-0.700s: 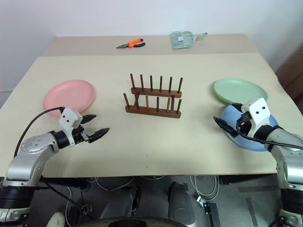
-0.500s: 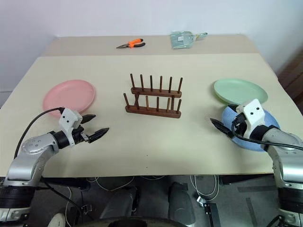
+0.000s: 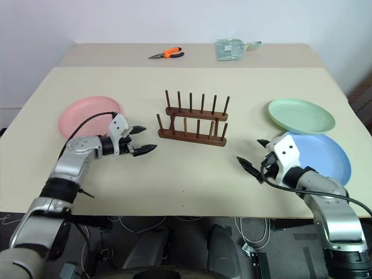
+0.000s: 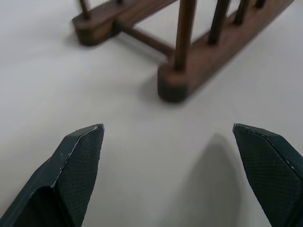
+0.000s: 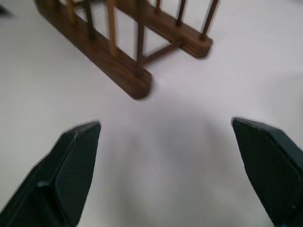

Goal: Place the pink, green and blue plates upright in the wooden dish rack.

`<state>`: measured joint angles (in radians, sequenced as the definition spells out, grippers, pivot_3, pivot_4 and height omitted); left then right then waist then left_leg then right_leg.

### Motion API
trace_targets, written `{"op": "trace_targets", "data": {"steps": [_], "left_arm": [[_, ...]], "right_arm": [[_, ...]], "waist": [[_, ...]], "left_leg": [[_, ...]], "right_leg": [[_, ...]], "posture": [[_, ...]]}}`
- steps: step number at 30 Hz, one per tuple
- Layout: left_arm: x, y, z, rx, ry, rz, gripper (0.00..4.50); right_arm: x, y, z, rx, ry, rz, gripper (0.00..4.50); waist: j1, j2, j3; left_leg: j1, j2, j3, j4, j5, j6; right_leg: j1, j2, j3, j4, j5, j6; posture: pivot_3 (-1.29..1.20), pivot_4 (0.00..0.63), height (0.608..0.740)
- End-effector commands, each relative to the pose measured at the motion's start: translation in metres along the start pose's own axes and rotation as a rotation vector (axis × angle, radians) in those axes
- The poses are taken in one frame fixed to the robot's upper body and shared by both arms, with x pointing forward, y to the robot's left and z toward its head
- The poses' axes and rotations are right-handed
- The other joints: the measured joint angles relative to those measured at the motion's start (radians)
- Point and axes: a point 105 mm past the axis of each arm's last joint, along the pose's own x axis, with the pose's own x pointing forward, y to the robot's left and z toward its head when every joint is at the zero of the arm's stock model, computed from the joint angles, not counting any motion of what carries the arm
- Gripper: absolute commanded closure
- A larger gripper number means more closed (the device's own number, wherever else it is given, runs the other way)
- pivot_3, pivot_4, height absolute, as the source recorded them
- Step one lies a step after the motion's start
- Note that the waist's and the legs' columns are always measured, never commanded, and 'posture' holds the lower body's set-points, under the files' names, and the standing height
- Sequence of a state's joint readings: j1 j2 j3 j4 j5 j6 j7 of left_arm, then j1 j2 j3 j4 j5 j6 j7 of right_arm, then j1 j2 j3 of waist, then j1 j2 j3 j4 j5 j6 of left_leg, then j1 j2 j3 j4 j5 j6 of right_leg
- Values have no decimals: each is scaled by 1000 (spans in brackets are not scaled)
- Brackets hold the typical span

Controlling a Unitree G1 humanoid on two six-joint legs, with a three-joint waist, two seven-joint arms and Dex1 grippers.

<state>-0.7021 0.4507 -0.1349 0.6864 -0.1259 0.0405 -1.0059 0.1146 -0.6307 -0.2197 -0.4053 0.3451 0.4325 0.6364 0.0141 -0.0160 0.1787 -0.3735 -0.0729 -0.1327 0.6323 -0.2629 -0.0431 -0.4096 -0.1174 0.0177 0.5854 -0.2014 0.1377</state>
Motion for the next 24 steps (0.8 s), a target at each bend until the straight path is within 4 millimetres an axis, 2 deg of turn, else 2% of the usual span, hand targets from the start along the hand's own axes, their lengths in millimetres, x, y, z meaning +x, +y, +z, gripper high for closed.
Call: {"op": "trace_targets", "data": {"steps": [1, 3, 5, 7, 9, 12, 14, 21, 24], "left_arm": [[27, -4, 12, 35, 10, -75, 30], [36, -8, 14, 43, 28, -120, 30], [43, -13, 17, 37, 26, -158, 553], [45, -17, 16, 28, 26, -183, 1378], [41, -20, 11, 28, 30, -212, 2432], [37, -31, 11, 58, 6, -280, 3733], [34, -40, 12, 85, -15, -302, 3721], [10, -105, 19, 203, -59, -471, 3721], [1, -119, 13, 208, -8, -500, 2279]], "right_arm": [[1, 16, 10, -15, -47, -18, 0], [-1, 23, 9, -10, -50, -37, 0], [-4, 22, 8, -5, -49, -66, 0], [-6, 21, 6, -4, -45, -82, 0], [-6, 25, 5, -7, -42, -85, 0], [-11, 12, 9, -29, -39, -106, 0], [-13, 4, 10, -48, -32, -116, 0], [-27, -24, 8, -95, 14, -149, 0], [-34, -34, 4, -105, 36, -171, 0]], "waist": [[0, -1, 0], [-2, -1, 0], [-6, -1, 0], [-7, -1, 0], [-6, -1, 0], [-8, -1, 0], [-8, 0, -1], [-3, 0, -1], [-1, 0, -1]], "left_leg": [[0, 0, 0, 0, 0, 0], [0, 0, 0, 0, 0, 0], [0, 0, 1, 0, 0, 1], [0, 0, 1, 0, 0, 1], [1, 0, 1, 0, 0, 1], [1, 1, 1, 0, 0, 1], [1, 0, 1, 0, 0, 1], [1, 1, 0, 0, 0, 1], [1, 1, 0, 0, 0, 1]], "right_leg": [[0, 0, 0, 0, 0, 1], [0, 0, 0, -1, -2, 3], [0, 0, 0, -1, -2, 3], [0, 0, 0, -1, -2, 3], [0, 0, 0, 0, -2, 3], [0, 0, 0, 0, -2, 3], [1, 0, 0, 0, -2, 3], [1, 0, 1, 0, 0, 0], [1, 0, 1, 0, -1, -1]], "posture": [[0, 150, 740], [0, 150, 740], [0, 150, 740], [0, 150, 740], [0, 150, 740], [0, 150, 740], [0, 150, 740], [0, 150, 740], [0, 150, 740]]}}
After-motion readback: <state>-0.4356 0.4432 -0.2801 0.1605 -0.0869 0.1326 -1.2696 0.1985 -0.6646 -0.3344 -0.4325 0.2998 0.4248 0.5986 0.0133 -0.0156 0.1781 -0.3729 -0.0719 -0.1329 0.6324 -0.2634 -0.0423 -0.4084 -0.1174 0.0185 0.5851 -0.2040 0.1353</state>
